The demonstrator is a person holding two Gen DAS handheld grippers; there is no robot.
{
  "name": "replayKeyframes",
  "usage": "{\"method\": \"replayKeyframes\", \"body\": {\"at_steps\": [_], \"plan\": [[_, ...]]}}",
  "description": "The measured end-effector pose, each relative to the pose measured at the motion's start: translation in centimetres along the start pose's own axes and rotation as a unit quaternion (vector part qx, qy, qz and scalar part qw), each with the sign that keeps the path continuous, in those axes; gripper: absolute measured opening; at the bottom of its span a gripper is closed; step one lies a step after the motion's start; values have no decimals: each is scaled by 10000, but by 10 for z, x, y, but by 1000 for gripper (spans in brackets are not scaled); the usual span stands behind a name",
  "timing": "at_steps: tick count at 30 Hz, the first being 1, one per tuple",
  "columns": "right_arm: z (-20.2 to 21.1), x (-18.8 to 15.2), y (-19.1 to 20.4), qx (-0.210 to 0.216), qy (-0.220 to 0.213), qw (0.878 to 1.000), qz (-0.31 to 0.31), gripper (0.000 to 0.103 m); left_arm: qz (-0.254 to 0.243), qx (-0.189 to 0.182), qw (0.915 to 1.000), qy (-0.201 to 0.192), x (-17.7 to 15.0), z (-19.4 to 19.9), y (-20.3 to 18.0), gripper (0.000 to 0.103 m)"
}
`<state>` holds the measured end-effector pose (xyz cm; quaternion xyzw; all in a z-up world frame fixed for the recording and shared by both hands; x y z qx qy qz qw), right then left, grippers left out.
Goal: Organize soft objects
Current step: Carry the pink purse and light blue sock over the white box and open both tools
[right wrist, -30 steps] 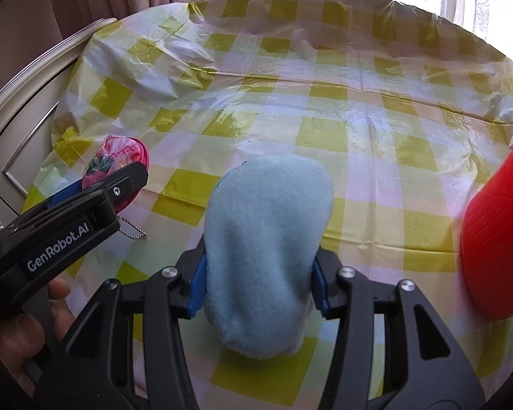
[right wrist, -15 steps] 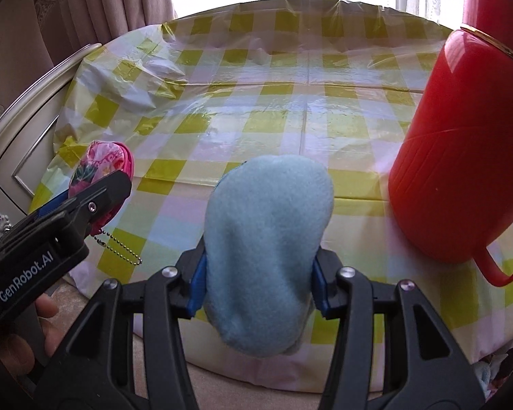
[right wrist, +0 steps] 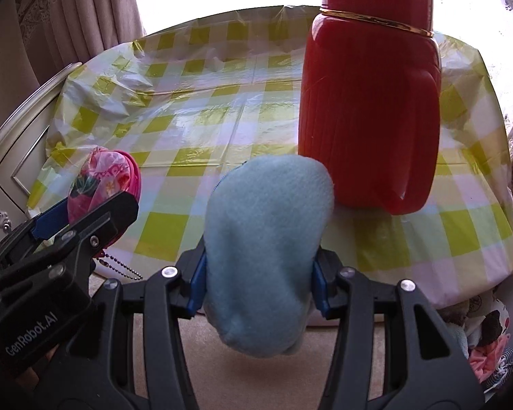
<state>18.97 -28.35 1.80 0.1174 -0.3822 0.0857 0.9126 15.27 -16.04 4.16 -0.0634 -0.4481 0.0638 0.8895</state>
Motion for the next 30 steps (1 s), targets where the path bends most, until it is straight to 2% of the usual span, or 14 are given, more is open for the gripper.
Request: {"method": "replayKeyframes", "body": {"at_steps": [8,13,19,25,30], "plan": [[40,-21,-60,-400,3,9989,-248,53,-382,-578,9974,173,-18,7,-59,74],[66,-43,-100,-762,97,9959,-472,53,-638,-1088,9915,301,-32,15,-100,74],[103,-65,-150,-1192,85,9895,-807,53,-787,-1493,9845,473,-43,17,-133,74],[132,-85,-190,-1596,133,9813,-1068,53,-988,-1937,9737,677,-57,20,-170,74],[146,-99,-218,-1874,227,9741,-1246,53,-1120,-2388,9602,921,-70,25,-203,74]]}}
Point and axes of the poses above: each gripper's, at about its wrist camera, not at the fingertips, and z roughly against the way its jaws point, y to its left, x to its top, the point moved 3 cm from there along -z, roughly the way its jaws point, and after that the axes turned 5 degrees about -y, right-handed, at the moved point
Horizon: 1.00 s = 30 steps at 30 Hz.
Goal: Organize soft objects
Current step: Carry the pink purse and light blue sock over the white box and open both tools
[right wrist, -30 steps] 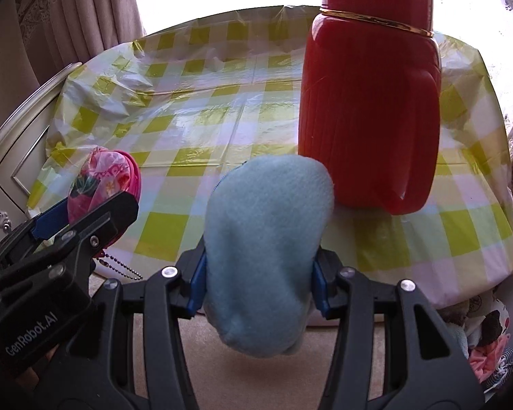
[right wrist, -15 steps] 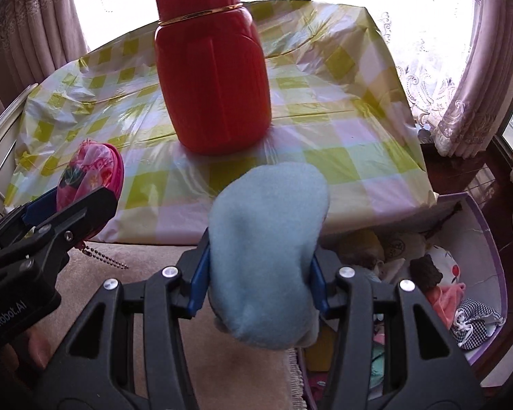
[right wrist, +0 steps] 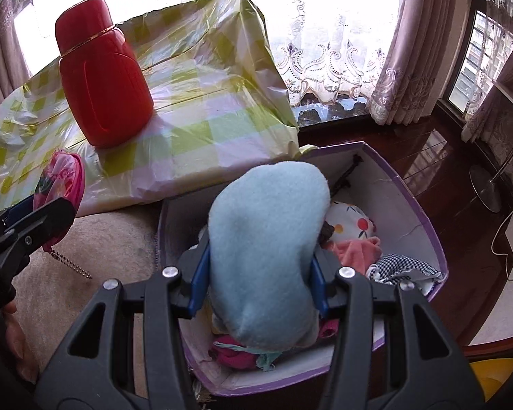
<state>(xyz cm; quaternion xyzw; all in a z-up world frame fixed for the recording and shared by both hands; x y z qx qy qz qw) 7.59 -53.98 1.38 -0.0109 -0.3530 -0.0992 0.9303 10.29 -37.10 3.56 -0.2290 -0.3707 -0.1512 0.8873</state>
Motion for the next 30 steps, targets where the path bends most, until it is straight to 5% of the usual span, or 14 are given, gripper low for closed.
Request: {"method": "replayKeyframes", "body": {"at_steps": [9,21,26,30], "plan": [[2,-8,-41,-366,72,9990,-251,53,-321,-422,9983,261,-9,-15,-40,74],[2,-8,-65,-589,91,9976,-350,53,-273,-723,9963,385,-12,-20,-49,76],[-2,-11,-62,-646,216,9972,-322,79,55,-755,9930,908,-23,-38,-39,83],[-1,-16,-59,-824,370,9954,-312,83,371,-675,9907,1120,-35,-31,-25,83]]}}
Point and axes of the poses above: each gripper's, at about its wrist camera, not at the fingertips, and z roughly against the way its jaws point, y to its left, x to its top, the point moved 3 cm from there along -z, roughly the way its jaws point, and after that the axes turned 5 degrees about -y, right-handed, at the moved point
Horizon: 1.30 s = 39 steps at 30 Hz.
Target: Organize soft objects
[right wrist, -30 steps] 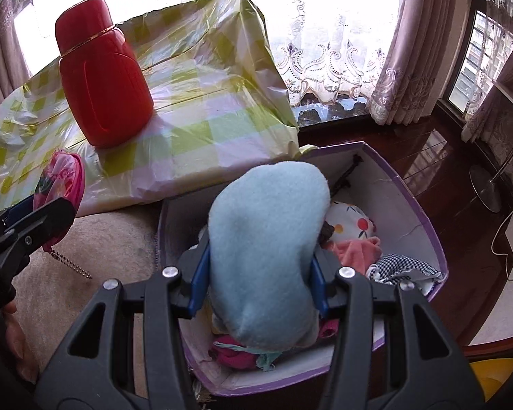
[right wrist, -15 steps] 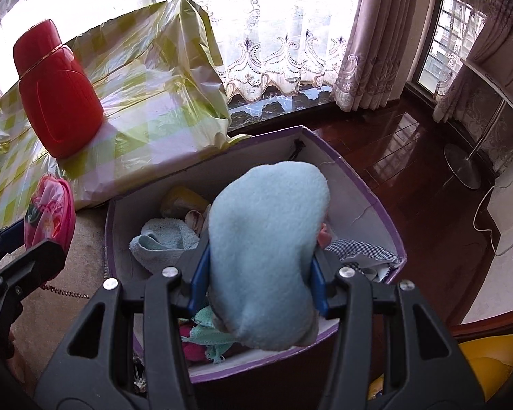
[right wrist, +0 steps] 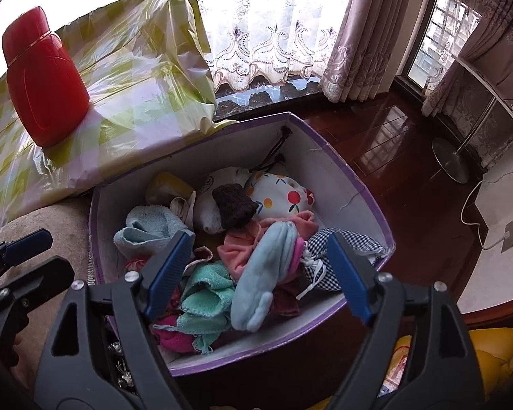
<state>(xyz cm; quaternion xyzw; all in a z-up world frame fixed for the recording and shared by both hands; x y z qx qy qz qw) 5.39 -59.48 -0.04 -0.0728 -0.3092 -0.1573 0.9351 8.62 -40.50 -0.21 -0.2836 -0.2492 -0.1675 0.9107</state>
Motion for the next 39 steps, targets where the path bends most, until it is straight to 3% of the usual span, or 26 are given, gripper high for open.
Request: {"method": "replayKeyframes", "body": {"at_steps": [6,20,39], "plan": [[8,-17,11,-12,124,9999,26,83,-104,79,9999,-89,-18,20,6,84],[3,-23,18,-17,206,9998,83,83,-99,229,9996,128,-17,6,4,93],[0,-26,20,69,293,9995,53,83,-90,319,9994,134,-17,1,4,94]]}}
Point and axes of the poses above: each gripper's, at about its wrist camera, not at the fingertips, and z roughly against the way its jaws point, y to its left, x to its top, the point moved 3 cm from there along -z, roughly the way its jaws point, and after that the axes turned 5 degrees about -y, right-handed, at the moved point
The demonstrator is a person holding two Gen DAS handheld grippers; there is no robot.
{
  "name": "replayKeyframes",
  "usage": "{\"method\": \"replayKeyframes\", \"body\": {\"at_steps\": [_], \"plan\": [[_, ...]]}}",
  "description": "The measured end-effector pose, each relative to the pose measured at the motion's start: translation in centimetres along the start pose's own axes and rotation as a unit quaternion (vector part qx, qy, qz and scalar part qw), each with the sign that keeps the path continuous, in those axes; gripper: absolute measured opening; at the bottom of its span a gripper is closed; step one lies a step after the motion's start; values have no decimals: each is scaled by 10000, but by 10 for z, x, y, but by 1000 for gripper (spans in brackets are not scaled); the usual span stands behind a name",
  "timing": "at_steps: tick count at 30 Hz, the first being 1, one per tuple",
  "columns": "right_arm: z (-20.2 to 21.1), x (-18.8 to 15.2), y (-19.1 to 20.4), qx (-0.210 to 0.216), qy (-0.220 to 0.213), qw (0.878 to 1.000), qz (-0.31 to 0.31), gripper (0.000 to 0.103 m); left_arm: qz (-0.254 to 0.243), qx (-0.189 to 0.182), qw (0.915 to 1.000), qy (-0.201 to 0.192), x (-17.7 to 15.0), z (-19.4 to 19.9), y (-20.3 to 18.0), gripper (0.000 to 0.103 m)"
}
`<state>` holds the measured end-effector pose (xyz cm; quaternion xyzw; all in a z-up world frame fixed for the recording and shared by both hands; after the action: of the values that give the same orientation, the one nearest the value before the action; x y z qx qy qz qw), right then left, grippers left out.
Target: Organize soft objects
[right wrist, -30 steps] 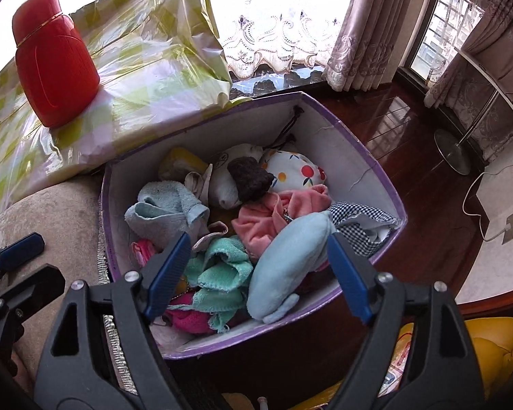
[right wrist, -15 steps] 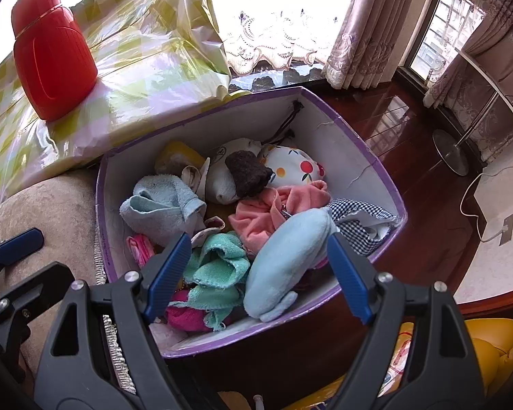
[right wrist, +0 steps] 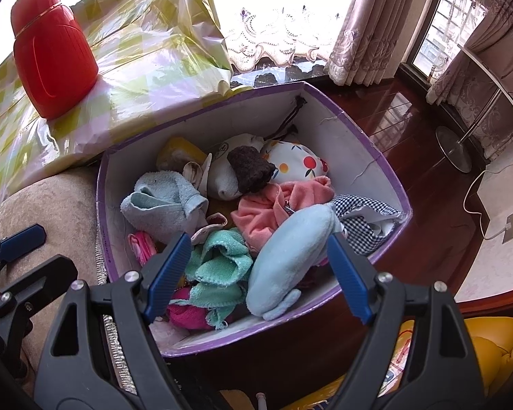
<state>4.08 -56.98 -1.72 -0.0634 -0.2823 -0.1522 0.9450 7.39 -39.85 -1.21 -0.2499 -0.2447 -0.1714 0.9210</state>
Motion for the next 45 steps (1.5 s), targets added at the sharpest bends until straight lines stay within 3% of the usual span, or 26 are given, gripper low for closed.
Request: {"method": "replayKeyframes", "body": {"at_steps": [35,45], "plan": [[-1,-1,0,20,29,10000,-11,84,3,0,10000,-2,0,0,0,94],[-4,-4,-4,43,77,9999,-77,84,-124,-112,9999,32,7,-8,-8,102]]}}
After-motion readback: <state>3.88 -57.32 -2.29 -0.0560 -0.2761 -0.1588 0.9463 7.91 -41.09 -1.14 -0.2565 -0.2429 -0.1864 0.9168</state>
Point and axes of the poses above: each gripper's, at about its wrist camera, not at the fingertips, and z roughly against the way its jaws point, y to its left, x to its top, the point moved 3 cm from there along -z, roughly the way its jaws point, and after that the axes turned 5 degrees about -y, right-handed, at the moved point
